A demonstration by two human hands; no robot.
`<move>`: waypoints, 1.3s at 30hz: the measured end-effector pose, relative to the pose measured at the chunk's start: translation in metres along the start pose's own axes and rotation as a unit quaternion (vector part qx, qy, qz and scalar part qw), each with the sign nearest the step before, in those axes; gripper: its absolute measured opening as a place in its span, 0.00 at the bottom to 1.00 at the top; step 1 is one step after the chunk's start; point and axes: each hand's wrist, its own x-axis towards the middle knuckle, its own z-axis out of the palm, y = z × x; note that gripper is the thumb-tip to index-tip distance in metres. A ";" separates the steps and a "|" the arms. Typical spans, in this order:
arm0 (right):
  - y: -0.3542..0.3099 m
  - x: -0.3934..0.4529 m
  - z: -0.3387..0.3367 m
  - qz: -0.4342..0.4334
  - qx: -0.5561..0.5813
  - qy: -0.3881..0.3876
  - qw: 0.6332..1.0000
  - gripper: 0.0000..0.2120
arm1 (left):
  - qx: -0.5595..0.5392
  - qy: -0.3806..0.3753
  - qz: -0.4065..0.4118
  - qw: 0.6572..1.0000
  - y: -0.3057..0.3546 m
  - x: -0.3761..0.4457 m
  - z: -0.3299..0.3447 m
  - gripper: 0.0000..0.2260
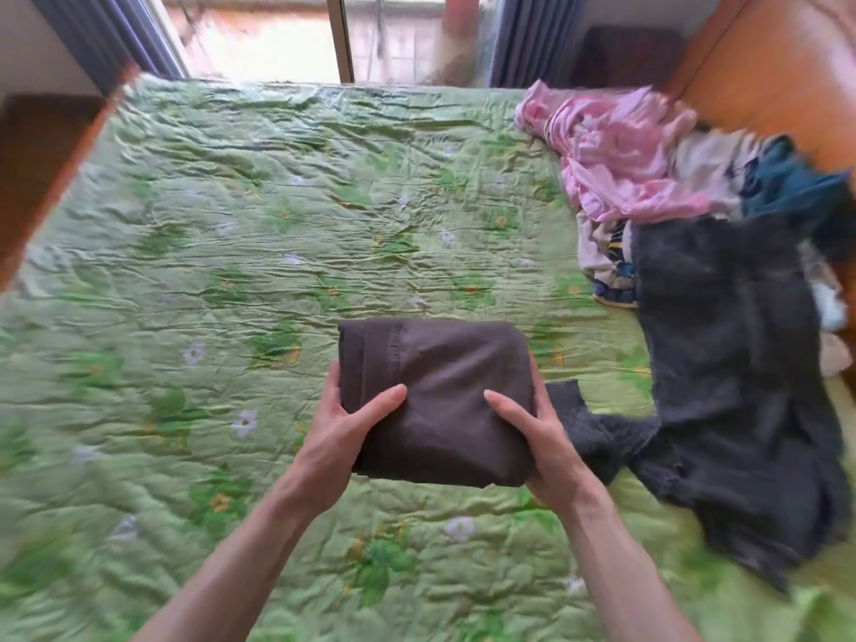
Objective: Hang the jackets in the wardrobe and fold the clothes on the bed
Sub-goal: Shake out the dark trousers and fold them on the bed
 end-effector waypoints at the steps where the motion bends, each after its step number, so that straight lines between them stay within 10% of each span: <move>1: -0.016 -0.014 0.007 -0.014 -0.010 0.004 1.000 0.37 | 0.005 0.006 0.003 1.000 0.018 -0.014 0.002 0.29; 13: -0.122 -0.152 0.065 -0.159 -0.123 0.145 0.969 0.42 | 0.129 -0.033 0.115 0.984 0.135 -0.114 0.014 0.22; 23: -0.119 -0.253 0.074 -0.189 -0.076 0.326 0.923 0.21 | 0.124 -0.171 0.139 0.968 0.150 -0.167 0.046 0.21; 39: -0.071 -0.454 0.039 -0.194 -0.023 0.624 0.757 0.25 | 0.235 -0.413 0.135 0.870 0.099 -0.276 0.164 0.25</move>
